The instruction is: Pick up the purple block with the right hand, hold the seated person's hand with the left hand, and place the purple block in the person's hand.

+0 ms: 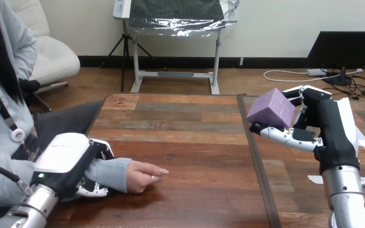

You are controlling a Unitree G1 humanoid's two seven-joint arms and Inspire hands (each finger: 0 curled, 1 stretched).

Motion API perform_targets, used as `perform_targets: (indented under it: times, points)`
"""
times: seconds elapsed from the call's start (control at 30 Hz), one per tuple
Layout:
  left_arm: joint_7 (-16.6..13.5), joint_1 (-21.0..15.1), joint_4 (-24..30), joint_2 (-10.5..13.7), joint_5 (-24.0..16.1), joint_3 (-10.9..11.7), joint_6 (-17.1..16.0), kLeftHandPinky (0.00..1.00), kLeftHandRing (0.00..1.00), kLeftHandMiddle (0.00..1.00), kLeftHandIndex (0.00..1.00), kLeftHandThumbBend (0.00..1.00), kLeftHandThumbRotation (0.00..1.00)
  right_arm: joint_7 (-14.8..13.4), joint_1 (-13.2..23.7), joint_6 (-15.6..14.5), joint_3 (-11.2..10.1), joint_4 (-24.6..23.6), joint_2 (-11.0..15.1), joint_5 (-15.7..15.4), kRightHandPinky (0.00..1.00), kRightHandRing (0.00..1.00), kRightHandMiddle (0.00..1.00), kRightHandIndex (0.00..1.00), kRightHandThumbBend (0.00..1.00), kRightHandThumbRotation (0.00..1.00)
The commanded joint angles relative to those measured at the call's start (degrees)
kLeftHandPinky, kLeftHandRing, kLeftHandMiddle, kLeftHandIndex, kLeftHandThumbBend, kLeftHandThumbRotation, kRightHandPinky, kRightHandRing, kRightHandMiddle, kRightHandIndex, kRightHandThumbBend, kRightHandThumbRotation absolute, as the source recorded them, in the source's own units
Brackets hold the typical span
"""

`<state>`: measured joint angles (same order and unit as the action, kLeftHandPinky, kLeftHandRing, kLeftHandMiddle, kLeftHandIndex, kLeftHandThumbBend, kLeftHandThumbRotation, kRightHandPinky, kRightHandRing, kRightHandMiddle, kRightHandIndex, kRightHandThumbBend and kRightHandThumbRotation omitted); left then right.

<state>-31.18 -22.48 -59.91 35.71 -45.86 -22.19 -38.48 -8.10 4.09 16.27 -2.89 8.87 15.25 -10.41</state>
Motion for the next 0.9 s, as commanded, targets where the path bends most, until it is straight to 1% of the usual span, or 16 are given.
perform_targets:
  times: [0.0,0.2,0.37,0.53,0.73,0.87]
  points:
    - [-0.42,-2.80,-0.49,-0.72,-0.34,-1.37,0.05,0.35,0.36,0.40,0.41,0.89,0.07,-0.32,2.26,0.74,-0.46,-2.78,-0.67,-0.28,0.04,0.08,0.13,0.18,0.31,0.03]
    - [-0.39,-2.89,-0.33,-0.93,-0.16,-1.55,0.15,0.33,0.34,0.38,0.39,0.87,0.05,-0.17,2.31,0.97,-0.32,-2.51,-0.98,-0.32,0.04,0.08,0.13,0.18,0.31,0.03]
    - [0.84,-2.94,0.08,-0.97,0.12,-1.73,0.61,0.33,0.33,0.37,0.37,0.86,0.04,-0.37,2.42,1.08,-0.12,-2.20,-1.22,-0.76,0.04,0.08,0.14,0.18,0.32,0.03]
    - [1.24,-2.92,0.17,-1.07,0.26,-1.87,0.57,0.34,0.33,0.36,0.36,0.86,0.04,-0.36,2.49,0.96,0.04,-2.08,-1.55,-1.09,0.04,0.09,0.14,0.18,0.32,0.04]
    - [2.68,-2.73,0.64,-1.26,1.08,-1.63,0.50,0.31,0.32,0.35,0.35,0.86,0.03,0.04,2.65,0.68,0.27,-2.00,-1.96,-1.41,0.04,0.09,0.14,0.18,0.32,0.04]
    - [2.97,-2.54,1.10,-1.31,1.41,-1.58,0.37,0.28,0.30,0.35,0.34,0.86,0.04,0.37,2.79,0.54,0.45,-1.87,-2.19,-1.38,0.04,0.08,0.14,0.18,0.32,0.04]
